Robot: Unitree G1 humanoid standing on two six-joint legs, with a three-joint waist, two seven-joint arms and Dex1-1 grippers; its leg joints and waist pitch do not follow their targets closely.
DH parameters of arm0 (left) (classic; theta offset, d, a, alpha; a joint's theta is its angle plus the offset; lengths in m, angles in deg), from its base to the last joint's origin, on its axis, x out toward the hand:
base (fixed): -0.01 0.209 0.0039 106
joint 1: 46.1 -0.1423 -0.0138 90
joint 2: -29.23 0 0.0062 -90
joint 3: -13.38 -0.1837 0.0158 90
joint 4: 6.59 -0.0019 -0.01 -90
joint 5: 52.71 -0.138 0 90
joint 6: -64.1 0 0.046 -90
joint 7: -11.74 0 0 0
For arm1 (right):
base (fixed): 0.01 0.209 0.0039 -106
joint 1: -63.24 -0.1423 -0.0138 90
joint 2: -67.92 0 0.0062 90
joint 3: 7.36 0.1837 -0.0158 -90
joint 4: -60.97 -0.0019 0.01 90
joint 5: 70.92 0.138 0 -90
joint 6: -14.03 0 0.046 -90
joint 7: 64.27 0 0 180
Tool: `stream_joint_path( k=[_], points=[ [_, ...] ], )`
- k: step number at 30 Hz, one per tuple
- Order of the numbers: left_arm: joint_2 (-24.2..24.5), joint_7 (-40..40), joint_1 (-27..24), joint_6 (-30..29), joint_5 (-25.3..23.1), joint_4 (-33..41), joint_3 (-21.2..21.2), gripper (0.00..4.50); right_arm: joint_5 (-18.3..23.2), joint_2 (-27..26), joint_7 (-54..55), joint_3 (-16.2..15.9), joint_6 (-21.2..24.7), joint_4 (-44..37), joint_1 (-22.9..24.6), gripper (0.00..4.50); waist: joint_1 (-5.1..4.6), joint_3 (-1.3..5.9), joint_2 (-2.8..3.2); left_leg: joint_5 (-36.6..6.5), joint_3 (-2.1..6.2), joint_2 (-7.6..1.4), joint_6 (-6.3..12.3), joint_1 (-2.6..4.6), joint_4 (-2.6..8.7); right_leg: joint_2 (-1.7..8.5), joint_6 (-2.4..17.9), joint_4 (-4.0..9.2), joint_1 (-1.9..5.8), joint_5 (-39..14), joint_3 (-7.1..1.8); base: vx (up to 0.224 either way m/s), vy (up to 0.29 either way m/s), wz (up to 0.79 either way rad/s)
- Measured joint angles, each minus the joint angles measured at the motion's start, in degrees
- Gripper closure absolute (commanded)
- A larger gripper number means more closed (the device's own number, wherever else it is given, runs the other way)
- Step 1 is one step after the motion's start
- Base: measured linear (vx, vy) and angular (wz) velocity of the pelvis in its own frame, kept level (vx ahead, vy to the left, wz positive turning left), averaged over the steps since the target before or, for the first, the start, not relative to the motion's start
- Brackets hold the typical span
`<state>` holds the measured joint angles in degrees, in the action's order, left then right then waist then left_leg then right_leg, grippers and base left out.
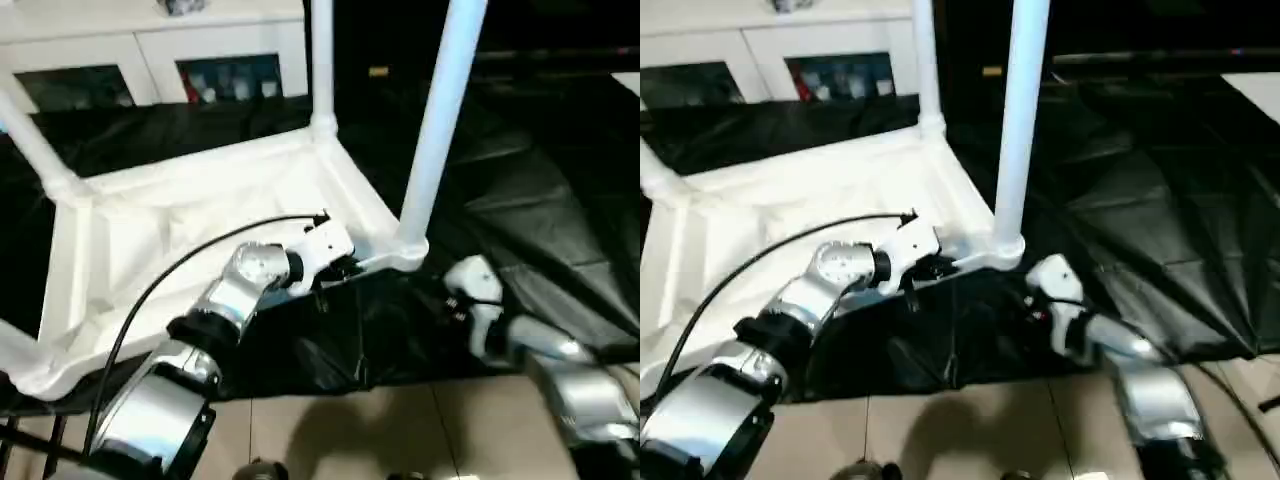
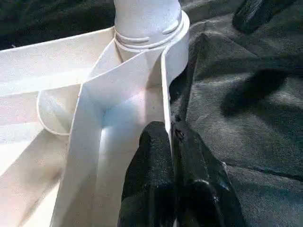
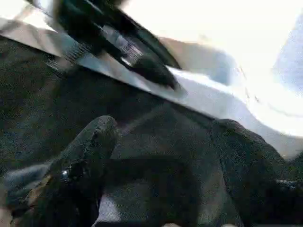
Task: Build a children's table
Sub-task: Rotate table base
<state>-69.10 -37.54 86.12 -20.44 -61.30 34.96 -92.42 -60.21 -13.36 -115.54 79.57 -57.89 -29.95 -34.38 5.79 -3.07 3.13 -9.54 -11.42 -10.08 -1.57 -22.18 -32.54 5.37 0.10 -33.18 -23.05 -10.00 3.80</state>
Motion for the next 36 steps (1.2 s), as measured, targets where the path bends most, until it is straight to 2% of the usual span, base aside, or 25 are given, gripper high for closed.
stream_joint_path(
  k=[1, 3, 5, 8, 12, 15, 16, 19, 21, 23, 25, 29, 36],
  points=[
    [0.12, -0.28, -0.30, 0.00, 0.02, 0.42, 0.02, 4.22, 0.22, -0.30, 0.20, -0.35, 0.63, -0.83, 0.26, 0.89, 0.04, 0.01, 0.00, 0.04, 0.00, -0.01, 0.07, 0.00, 0.00, -0.01, -0.01, 0.00, -0.01, 0.00, 0.01, 0.000, 0.000, 0.00],
    [0.49, -0.69, -1.10, 0.02, 0.72, 1.41, 0.41, 3.95, 0.24, -1.70, 0.91, -0.91, 1.50, -0.93, 0.28, 0.88, 0.00, 0.04, 0.05, 0.04, -0.01, -0.01, 0.07, -0.01, 0.00, 0.00, -0.01, -0.01, -0.03, 0.00, 0.00, 0.000, 0.000, 0.00],
    [0.58, -1.31, -2.25, 0.60, 3.36, 3.38, 1.80, 3.83, 0.22, -3.21, 1.92, -1.42, 1.82, -0.93, 0.27, 0.88, 0.24, -0.05, -0.12, 0.04, 0.01, -0.02, 0.07, -0.11, -0.03, -0.01, 0.00, -0.03, -0.09, 0.00, 0.04, 0.000, 0.000, 0.00],
    [1.46, -1.44, -2.38, 0.71, 4.85, 6.54, 3.41, 3.51, 0.12, -5.17, 3.60, -2.61, 1.97, -0.97, -0.32, 0.88, 0.38, -0.03, -0.21, 0.03, 0.00, -0.02, 0.07, -0.14, -0.12, -0.01, 0.02, -0.05, -0.09, 0.01, 0.01, 0.000, 0.000, 0.00],
    [4.64, -0.84, -2.32, -2.02, 7.49, 11.03, 7.61, 3.37, -0.14, -7.05, 6.44, -3.10, 1.96, -0.36, -2.25, 0.88, 0.28, 0.00, -0.28, -0.09, 0.00, -0.02, -0.14, -0.06, -0.17, 0.00, 0.02, -0.22, -0.08, 0.01, -0.01, 0.000, 0.000, 0.00],
    [8.11, -1.64, -4.12, -7.18, 9.26, 16.48, 10.03, 3.37, -0.28, -8.77, 7.42, -3.43, 1.76, 1.89, -4.04, 0.88, 0.25, -0.01, -0.34, -0.11, 0.00, -0.03, -0.20, -0.02, -0.22, 0.00, 0.00, -0.37, -0.09, -0.01, -0.02, 0.000, 0.000, 0.00],
    [11.02, -3.12, -6.37, -10.71, 10.70, 20.73, 11.02, 3.37, -0.32, -10.09, 7.74, -3.89, 1.54, 3.47, -5.21, 0.88, -0.23, -0.03, -0.39, -0.11, -0.02, -0.05, -0.20, 0.03, -0.22, -0.01, 0.00, -0.47, -0.15, -0.01, -0.06, 0.000, 0.000, 0.00],
    [16.64, -6.86, -10.83, -18.22, 13.31, 28.12, 12.95, 3.37, -0.87, -12.41, 9.47, -4.32, 0.80, 7.35, -7.78, 0.88, -0.76, -0.06, -0.56, -0.10, -0.03, -0.07, -0.24, 0.02, -0.31, -0.01, -0.03, -0.87, -0.28, -0.13, -0.09, 0.000, 0.000, 0.00],
    [19.29, -9.55, -13.59, -23.19, 14.99, 32.25, 13.71, 3.37, -1.62, -13.37, 11.14, -4.25, -0.44, 9.99, -9.82, 0.88, -0.48, -0.09, -0.70, -0.03, -0.01, -0.08, -0.36, -0.01, -0.34, -0.01, -0.06, -0.97, -0.31, -0.18, -0.08, 0.000, 0.000, 0.00],
    [23.00, -12.70, -18.14, -28.91, 18.25, 39.09, 14.11, 3.37, -2.19, -15.50, 13.56, -4.02, -1.73, 15.28, -13.90, 0.88, -0.60, -0.07, -0.92, 0.02, 0.00, -0.10, -0.45, 0.03, -0.35, -0.01, -0.05, -1.09, -0.32, -0.17, -0.08, 0.000, 0.000, 0.00],
    [24.72, -14.54, -21.02, -32.87, 20.34, 44.13, 14.09, 3.37, -2.82, -17.01, 15.59, -4.09, -3.37, 19.83, -17.48, 0.88, -0.40, -0.08, -0.99, 0.07, 0.00, -0.09, -0.53, 0.03, -0.42, -0.01, -0.05, -1.17, -0.30, -0.17, -0.13, 0.000, 0.000, 0.00],
    [26.36, -15.33, -25.10, -36.62, 20.32, 50.17, 11.04, 3.37, -4.13, -20.90, 20.30, -3.86, -6.98, 29.97, -24.24, 0.88, -0.26, -0.06, -1.01, 0.15, 0.01, -0.06, -0.66, 0.09, -0.44, -0.01, -0.06, -1.25, -0.22, -0.17, -0.21, 0.000, 0.000, 0.00],
    [25.86, -9.68, -27.31, -36.98, 10.93, 50.57, 4.24, 3.37, -4.82, -22.86, 29.59, -0.40, -9.97, 41.81, -31.50, 0.88, -0.60, -0.06, -1.02, 0.19, 0.06, -0.06, -0.72, 0.12, -0.44, -0.05, -0.06, -1.30, -0.17, -0.17, -0.21, 0.000, 0.000, 0.00]
  ],
)
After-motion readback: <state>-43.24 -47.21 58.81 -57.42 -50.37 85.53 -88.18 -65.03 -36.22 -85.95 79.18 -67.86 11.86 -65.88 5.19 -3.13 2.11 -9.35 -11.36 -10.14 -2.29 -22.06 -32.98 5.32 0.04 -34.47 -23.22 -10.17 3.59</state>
